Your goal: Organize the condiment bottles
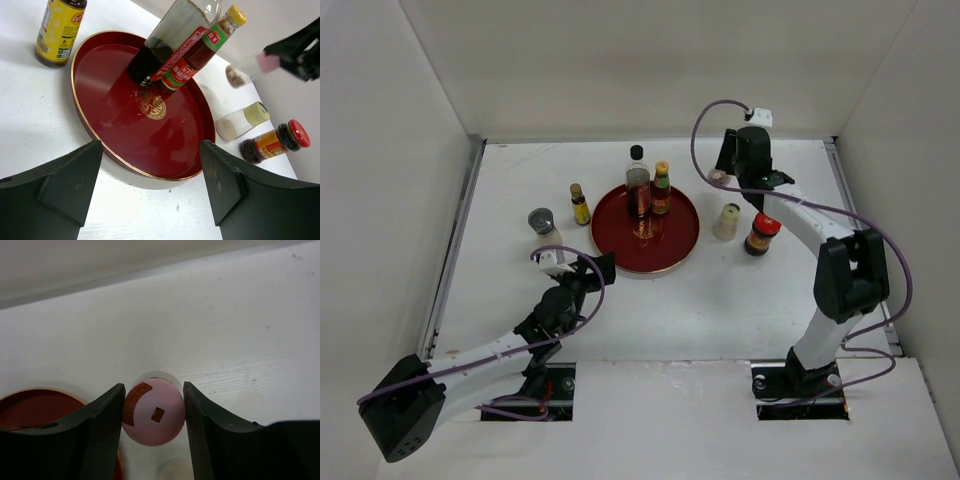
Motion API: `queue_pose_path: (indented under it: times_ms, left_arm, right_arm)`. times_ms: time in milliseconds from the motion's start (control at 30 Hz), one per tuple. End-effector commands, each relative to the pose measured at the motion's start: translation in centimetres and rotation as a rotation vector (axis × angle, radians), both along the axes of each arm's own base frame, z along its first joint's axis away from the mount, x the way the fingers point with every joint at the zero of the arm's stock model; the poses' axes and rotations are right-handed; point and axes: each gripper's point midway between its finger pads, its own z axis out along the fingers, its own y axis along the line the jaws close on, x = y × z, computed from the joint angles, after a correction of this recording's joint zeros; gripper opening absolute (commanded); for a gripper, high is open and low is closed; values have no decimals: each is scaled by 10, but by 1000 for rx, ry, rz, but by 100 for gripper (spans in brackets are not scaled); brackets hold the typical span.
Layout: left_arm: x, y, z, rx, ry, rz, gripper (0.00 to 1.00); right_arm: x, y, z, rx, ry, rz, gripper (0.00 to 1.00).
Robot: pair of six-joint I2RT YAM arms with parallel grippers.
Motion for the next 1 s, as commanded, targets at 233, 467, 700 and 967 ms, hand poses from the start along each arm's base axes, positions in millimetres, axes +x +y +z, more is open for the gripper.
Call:
queue_pose_path:
  times_ms: [233, 467, 700, 967]
  left_arm:
    - [-1, -1, 16, -58, -45, -10, 78]
    - [-1, -1, 17, -61, -47, -10, 78]
    - [-1, -2, 15, -57, -42, -13, 78]
    - [-1, -2, 15, -58, -43, -15, 78]
  right_arm:
    - [-26, 104, 38, 45, -133, 195, 42]
    - [-39, 131, 5, 17, -76, 221, 43]
    - [-47, 126, -25, -18, -17, 204, 43]
    - [-48, 126, -48, -44, 39, 205, 48]
